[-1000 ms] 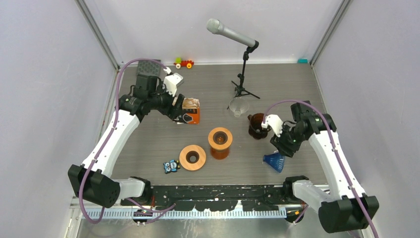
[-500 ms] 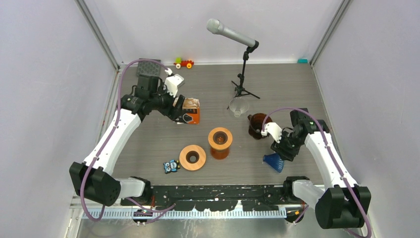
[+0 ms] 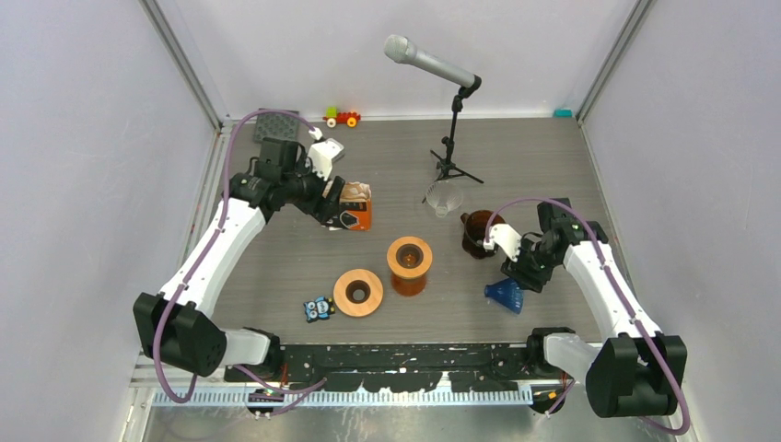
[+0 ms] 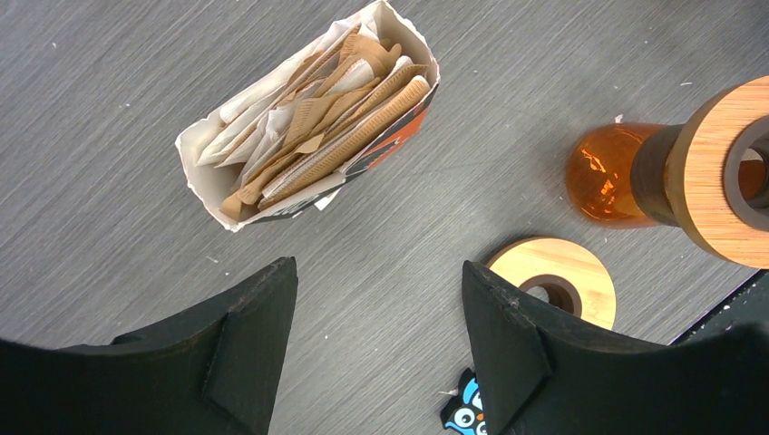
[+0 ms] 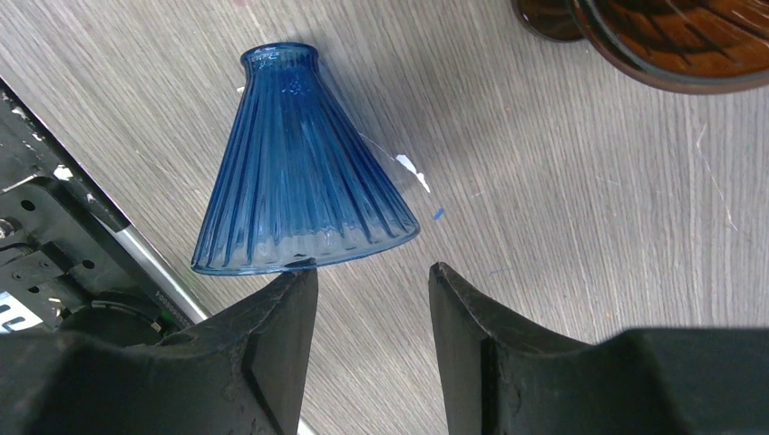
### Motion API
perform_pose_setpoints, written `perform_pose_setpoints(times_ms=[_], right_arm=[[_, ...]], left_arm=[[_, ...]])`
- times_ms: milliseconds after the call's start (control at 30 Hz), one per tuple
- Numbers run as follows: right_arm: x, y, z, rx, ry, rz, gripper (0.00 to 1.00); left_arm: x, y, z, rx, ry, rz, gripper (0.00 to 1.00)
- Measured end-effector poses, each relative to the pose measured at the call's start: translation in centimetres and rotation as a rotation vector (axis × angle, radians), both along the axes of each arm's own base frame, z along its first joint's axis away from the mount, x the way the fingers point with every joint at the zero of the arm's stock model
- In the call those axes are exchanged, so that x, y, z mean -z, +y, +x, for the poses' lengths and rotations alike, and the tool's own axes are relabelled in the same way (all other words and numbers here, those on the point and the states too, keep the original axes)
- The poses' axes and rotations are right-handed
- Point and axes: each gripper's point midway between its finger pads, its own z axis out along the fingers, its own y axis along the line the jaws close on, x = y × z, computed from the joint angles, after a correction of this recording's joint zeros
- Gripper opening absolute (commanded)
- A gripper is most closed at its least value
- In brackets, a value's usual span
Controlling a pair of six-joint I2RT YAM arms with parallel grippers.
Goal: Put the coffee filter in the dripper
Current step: Pick up the coffee dripper from the center of the board.
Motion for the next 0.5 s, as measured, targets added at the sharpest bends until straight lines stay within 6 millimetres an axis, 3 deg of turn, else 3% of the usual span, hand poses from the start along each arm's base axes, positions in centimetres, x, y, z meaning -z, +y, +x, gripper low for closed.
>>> perform_pose_setpoints(times_ms=[267, 500], right_arm=[[0.6, 1.1, -0.7, -0.021, 0.022, 0.06, 0.55], [0.3, 2.1, -1.4, -0.032, 0.046, 0.118, 0.59]], left_arm=[[1.2, -0.1, 0.4, -0.003, 0.035, 0.013, 0.68], [1.0, -0.1, 0.5, -0.004, 0.03, 0.013, 0.68]])
